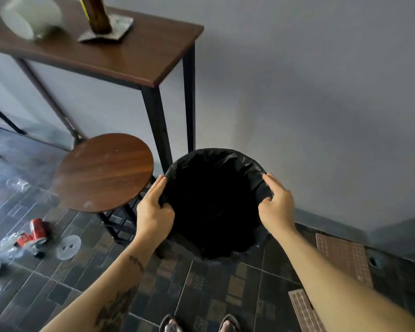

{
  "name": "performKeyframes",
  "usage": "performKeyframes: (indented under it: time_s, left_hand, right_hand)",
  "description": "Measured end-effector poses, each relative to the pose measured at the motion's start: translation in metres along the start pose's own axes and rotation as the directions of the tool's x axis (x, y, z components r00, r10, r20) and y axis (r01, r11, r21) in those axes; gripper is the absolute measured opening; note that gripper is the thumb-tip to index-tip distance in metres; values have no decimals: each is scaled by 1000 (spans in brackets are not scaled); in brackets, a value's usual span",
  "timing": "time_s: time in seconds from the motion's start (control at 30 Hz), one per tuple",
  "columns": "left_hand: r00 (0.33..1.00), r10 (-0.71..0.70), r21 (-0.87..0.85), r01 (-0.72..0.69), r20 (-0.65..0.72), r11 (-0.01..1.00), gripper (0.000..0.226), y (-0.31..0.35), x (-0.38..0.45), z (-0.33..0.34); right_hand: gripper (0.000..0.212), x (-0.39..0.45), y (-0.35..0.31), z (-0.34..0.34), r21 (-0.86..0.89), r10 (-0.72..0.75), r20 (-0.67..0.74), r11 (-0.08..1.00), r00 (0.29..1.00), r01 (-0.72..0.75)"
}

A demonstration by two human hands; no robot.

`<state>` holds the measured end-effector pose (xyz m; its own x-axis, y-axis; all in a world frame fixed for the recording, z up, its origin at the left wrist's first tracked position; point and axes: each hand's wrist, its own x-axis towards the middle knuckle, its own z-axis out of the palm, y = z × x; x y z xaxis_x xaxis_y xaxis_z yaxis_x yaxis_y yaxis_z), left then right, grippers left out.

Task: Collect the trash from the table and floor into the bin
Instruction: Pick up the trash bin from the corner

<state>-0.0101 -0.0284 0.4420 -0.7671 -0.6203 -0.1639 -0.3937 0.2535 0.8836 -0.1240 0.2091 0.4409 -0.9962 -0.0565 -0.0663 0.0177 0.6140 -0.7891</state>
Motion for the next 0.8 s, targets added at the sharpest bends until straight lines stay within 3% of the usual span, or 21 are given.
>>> performKeyframes:
  time_s: [0.27,0.5,0.8]
  left_hand:
    - [991,-51,-325,8,-122,946,90,72,-27,-59]
    - [964,-52,-283,-25,-262,959,88,110,-54,-118]
    - [884,-62,-292,-87,-464,952,83,98,-88,-205]
  right_hand:
    - [72,-14,-97,-52,69,-123,20,990,992,121]
    - [73,-29,-148,-48,93,-310,104,949,945,301]
    - [72,-61,-219,-9,132,-539,188,842,821,522]
